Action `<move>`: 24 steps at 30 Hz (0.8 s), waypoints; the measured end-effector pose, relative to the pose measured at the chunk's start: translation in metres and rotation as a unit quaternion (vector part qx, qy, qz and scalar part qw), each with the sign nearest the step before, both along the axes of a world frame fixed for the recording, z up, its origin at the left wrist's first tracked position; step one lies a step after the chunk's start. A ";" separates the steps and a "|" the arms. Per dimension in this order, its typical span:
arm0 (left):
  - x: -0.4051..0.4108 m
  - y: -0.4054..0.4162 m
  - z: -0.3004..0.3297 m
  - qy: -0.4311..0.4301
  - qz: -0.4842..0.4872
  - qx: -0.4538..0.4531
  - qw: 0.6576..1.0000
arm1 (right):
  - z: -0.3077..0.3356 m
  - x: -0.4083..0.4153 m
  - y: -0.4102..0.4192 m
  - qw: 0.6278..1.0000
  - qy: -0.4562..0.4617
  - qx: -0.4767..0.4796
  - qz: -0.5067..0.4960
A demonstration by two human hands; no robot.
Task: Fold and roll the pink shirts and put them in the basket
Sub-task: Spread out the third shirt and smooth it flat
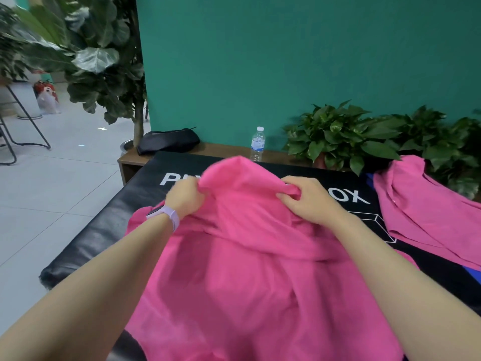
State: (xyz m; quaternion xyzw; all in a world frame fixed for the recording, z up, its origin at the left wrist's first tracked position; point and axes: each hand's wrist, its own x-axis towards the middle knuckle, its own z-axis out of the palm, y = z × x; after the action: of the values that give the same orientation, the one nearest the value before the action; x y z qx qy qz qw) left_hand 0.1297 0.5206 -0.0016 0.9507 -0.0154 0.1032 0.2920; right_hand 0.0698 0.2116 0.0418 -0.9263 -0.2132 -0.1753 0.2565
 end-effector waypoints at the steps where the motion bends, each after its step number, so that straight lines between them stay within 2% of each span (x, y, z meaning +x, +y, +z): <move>1: -0.003 0.006 0.005 -0.091 0.052 -0.014 0.994 | 0.005 0.000 -0.004 1.000 0.008 0.002 -0.018; 3: -0.007 0.015 0.014 -0.225 0.119 -0.022 0.967 | 0.015 0.002 -0.010 0.997 0.046 0.019 -0.055; 4: -0.007 0.017 0.018 -0.261 0.137 -0.030 0.955 | 0.019 0.003 -0.010 0.996 0.060 0.030 -0.066; 6: -0.006 0.016 0.021 -0.281 0.149 -0.043 0.947 | 0.022 0.008 -0.009 0.992 0.070 0.066 -0.086; 9: -0.004 0.010 0.010 -0.209 0.109 -0.011 0.972 | 0.017 0.012 0.002 0.987 0.058 0.098 -0.111; 13: -0.011 -0.021 -0.029 -0.076 0.010 0.112 0.991 | 0.000 0.013 0.014 0.984 -0.005 0.106 -0.142; 16: -0.019 -0.041 -0.069 0.026 -0.068 0.196 0.978 | -0.007 0.018 0.010 0.971 -0.071 -0.029 -0.227; 19: -0.015 -0.038 -0.079 0.039 -0.083 0.205 0.974 | 0.001 0.024 -0.015 0.934 -0.121 -0.121 -0.314; 21: -0.012 -0.037 -0.075 0.045 -0.085 0.215 0.972 | 0.007 0.030 -0.033 0.914 -0.088 -0.146 -0.368; 22: -0.012 -0.039 -0.073 0.051 -0.083 0.220 0.971 | 0.007 0.033 -0.038 0.908 -0.047 -0.130 -0.396; 24: -0.015 -0.045 -0.069 0.071 -0.068 0.228 0.969 | 0.003 0.038 -0.037 0.908 0.085 -0.032 -0.409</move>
State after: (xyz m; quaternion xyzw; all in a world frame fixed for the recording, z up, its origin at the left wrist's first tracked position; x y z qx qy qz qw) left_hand 0.1150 0.4752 -0.0708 0.9938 -0.0821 0.0093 0.0740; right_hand 0.1073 0.1745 0.0443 -0.9513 0.2018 -0.1786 0.1496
